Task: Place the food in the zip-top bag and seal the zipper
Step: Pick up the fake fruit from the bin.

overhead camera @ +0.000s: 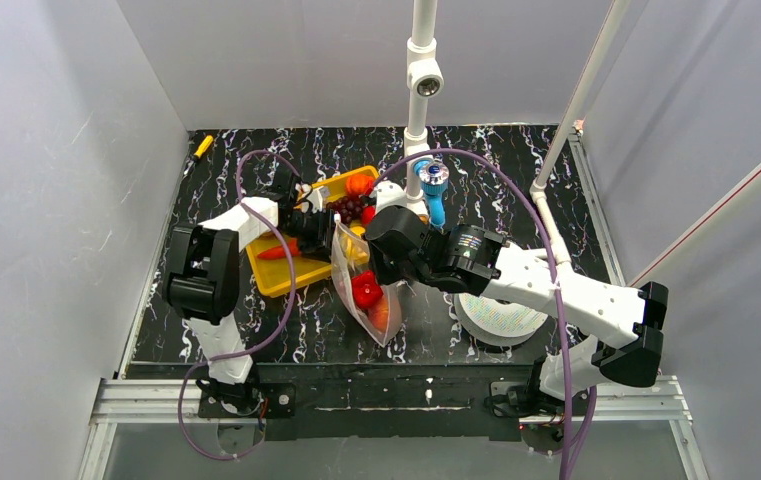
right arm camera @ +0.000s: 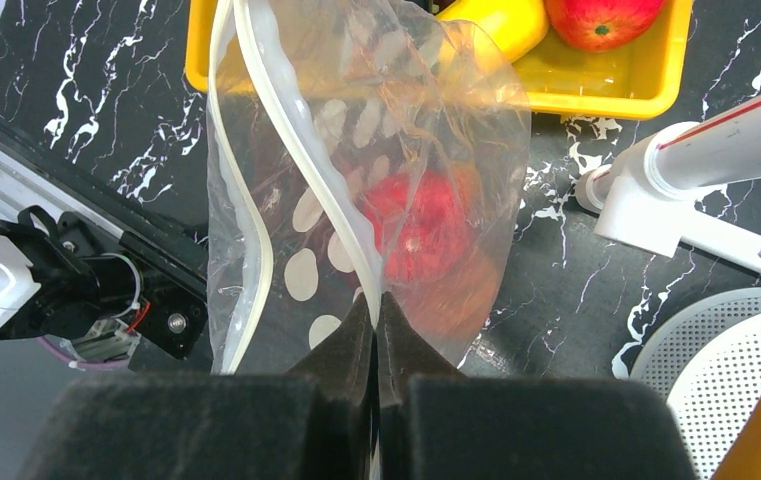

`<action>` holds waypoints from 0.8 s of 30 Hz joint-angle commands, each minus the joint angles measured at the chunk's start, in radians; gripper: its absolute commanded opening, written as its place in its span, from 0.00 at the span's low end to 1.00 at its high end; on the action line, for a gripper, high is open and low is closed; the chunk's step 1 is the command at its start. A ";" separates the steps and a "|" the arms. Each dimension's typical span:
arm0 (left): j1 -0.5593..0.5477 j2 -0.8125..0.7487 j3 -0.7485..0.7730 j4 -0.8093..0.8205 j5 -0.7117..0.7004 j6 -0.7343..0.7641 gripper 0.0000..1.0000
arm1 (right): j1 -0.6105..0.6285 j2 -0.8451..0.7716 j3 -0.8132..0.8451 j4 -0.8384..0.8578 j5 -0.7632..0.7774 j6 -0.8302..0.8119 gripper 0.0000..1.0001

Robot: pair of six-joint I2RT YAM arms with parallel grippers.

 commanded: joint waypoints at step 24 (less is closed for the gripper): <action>0.012 -0.572 -0.096 -0.067 -0.422 -0.147 0.00 | 0.006 -0.008 0.042 0.008 0.008 -0.017 0.01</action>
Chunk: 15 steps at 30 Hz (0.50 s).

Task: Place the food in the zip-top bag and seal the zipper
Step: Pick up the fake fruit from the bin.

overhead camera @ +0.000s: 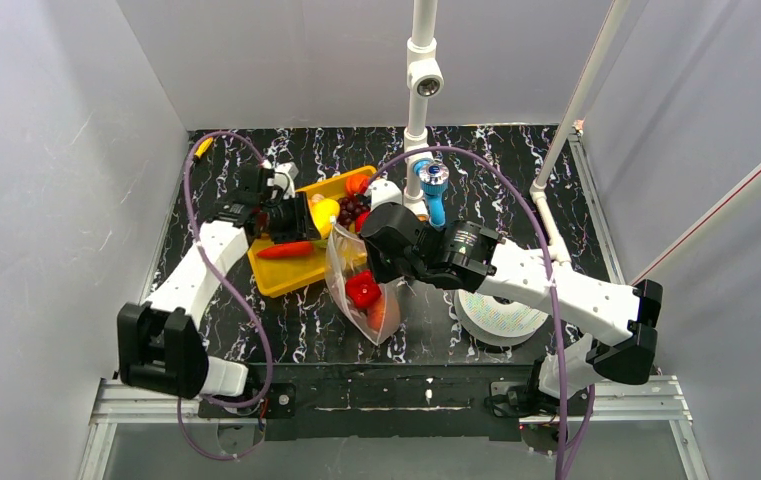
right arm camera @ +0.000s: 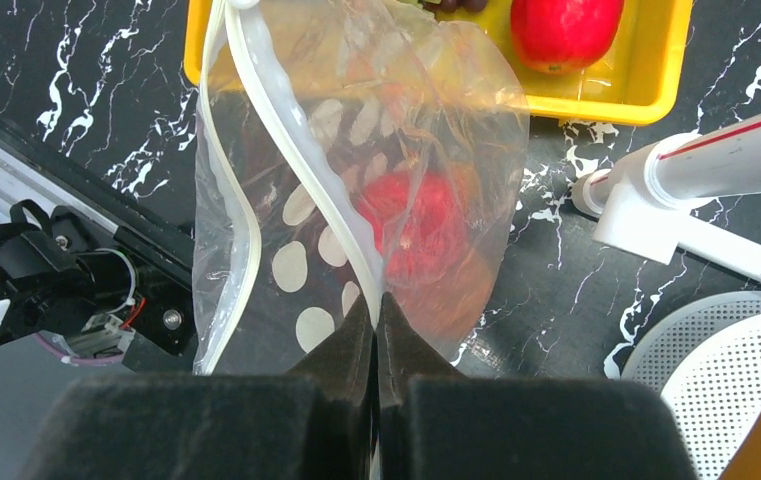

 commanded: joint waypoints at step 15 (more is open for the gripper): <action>0.005 -0.592 0.084 -0.371 -0.040 -0.236 0.00 | 0.005 -0.016 0.019 0.068 0.047 0.053 0.01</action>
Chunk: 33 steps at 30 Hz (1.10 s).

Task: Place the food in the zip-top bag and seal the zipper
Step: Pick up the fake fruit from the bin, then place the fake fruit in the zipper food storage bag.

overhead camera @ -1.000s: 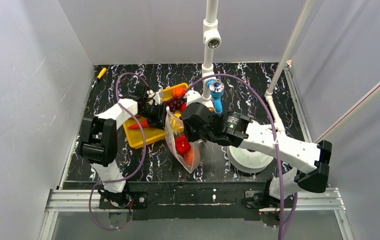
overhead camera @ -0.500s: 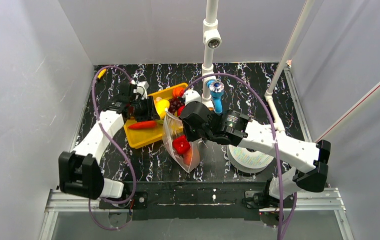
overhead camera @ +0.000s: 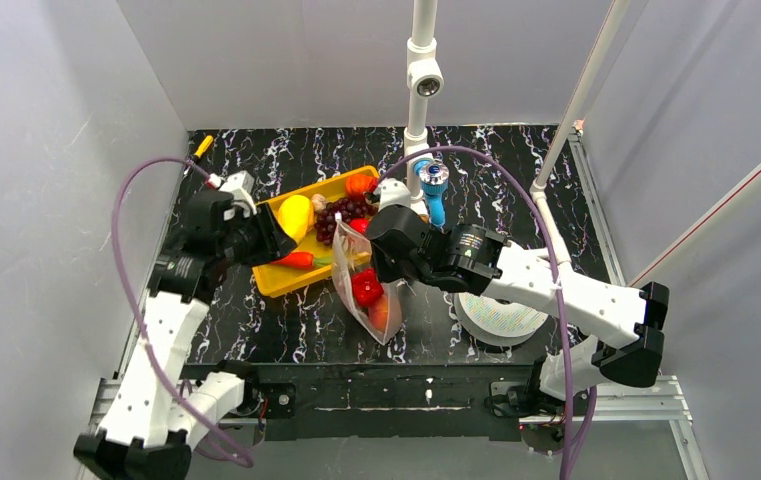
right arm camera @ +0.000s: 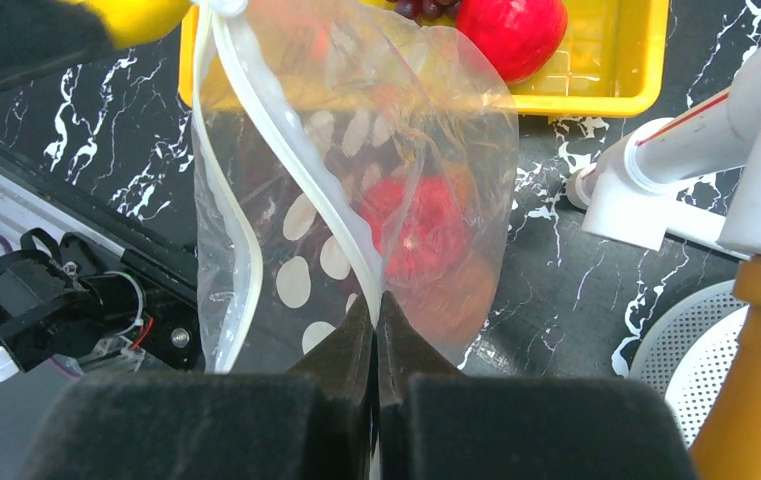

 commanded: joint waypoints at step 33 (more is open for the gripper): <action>0.005 -0.348 -0.045 -0.220 0.460 -0.511 0.00 | 0.006 0.184 0.216 0.103 0.082 -0.093 0.01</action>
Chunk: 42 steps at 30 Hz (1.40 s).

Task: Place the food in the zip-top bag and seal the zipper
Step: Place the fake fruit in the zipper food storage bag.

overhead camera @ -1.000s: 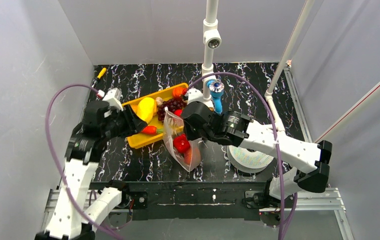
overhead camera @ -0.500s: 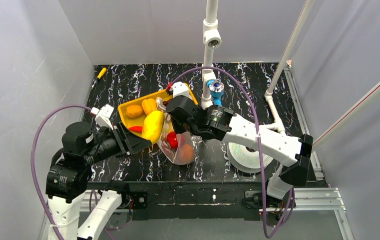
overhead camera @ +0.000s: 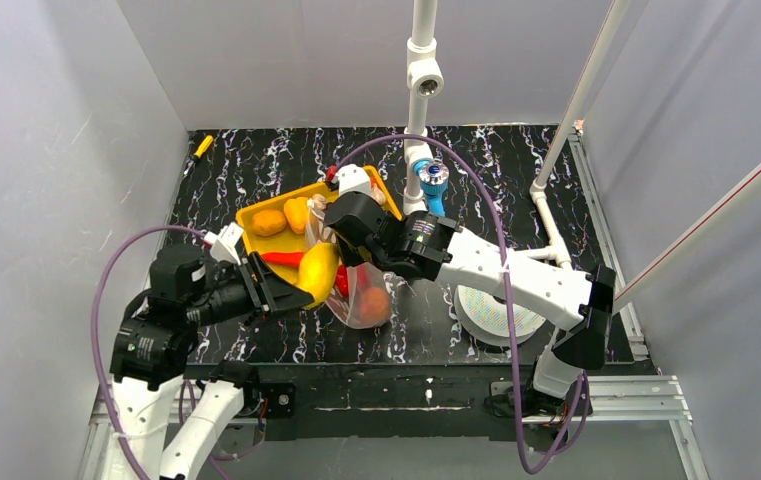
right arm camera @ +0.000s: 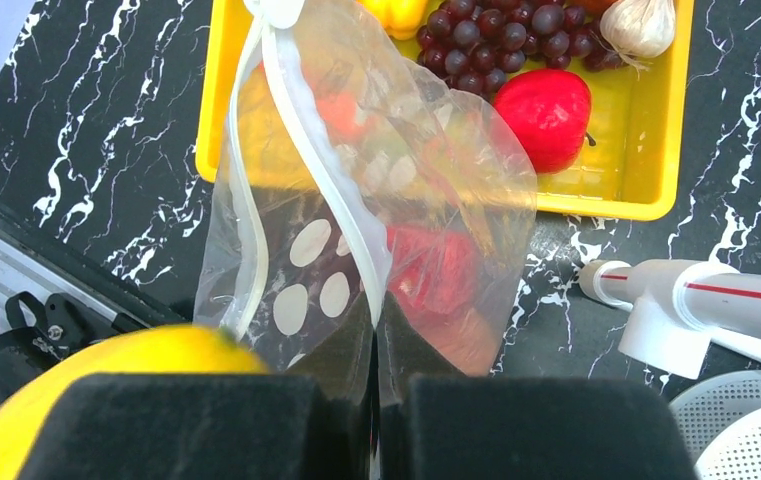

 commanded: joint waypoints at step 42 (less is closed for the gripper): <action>0.005 0.006 -0.204 0.345 0.082 -0.289 0.89 | 0.006 -0.185 -0.155 0.148 -0.071 0.049 0.01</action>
